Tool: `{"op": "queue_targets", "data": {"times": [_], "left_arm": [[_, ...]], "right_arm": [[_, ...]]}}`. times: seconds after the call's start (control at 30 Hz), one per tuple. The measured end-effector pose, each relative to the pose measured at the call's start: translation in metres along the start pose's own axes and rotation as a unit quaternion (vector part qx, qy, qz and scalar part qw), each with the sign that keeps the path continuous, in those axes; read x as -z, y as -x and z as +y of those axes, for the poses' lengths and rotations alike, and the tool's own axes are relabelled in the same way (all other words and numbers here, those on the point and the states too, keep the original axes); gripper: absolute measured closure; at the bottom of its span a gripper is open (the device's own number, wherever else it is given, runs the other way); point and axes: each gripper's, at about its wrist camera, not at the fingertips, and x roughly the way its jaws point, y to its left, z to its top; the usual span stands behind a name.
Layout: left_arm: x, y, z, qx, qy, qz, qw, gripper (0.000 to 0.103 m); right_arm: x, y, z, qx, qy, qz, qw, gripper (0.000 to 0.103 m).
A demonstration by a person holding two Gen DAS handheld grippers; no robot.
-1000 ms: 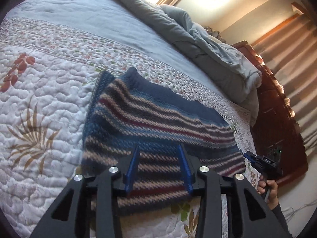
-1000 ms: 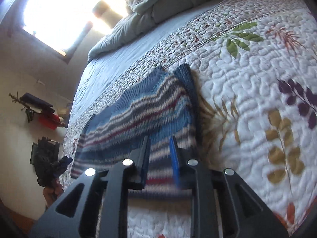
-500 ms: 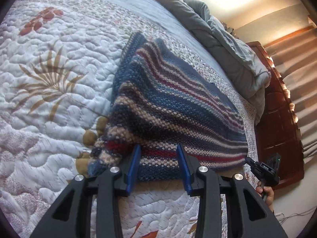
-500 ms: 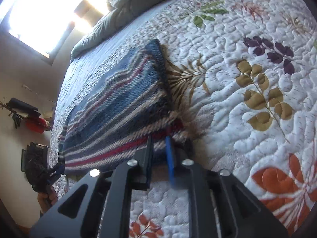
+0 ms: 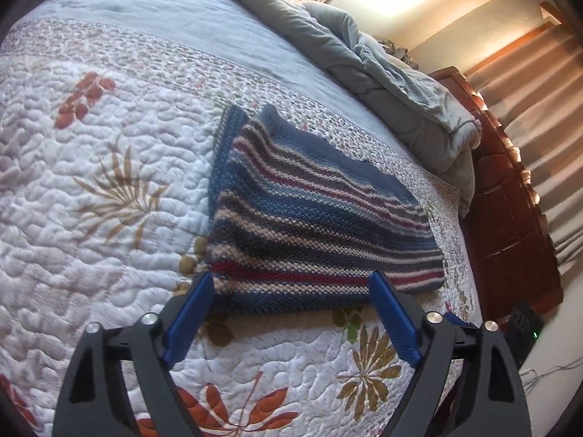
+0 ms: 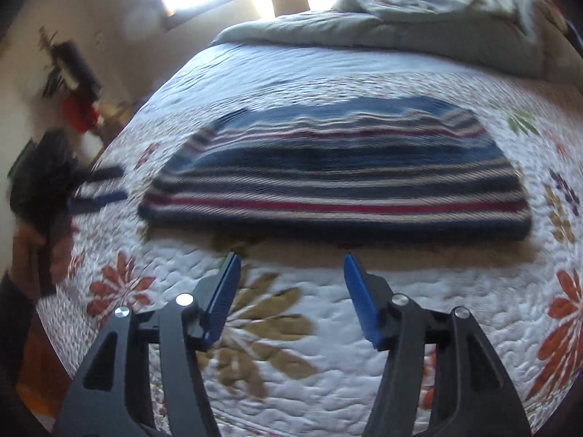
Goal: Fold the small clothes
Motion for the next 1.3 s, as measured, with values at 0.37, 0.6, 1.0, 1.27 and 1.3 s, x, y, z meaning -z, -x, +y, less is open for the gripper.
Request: {"op": "queue_targets", "data": {"times": [0.37,0.6,1.0,1.27,1.3], "left_arm": [[-0.052,-0.03,0.032,-0.022,0.017,0.044,0.9986,0.004],[-0.087,-0.062,0.05,-0.013,0.033,0.076,0.9965,0.004],[-0.12,-0.099,0.067,0.0,0.044,0.096,0.9944,0.004],[-0.137,-0.118,0.07,0.028,0.039,0.107,0.9931,0.004],[-0.14,-0.121,0.069,0.031,0.037,0.109,0.9929,0.004]], "right_arm": [[-0.007,-0.034,0.072,0.012,0.114,0.006,0.993,0.025],[-0.012,-0.064,0.089,0.024,0.152,0.012,0.988,0.025],[0.004,-0.113,0.139,0.057,0.267,0.002,0.962,0.024],[0.018,-0.151,0.188,0.124,0.378,-0.044,0.916,0.024],[0.02,-0.155,0.193,0.133,0.389,-0.053,0.91,0.024]]}}
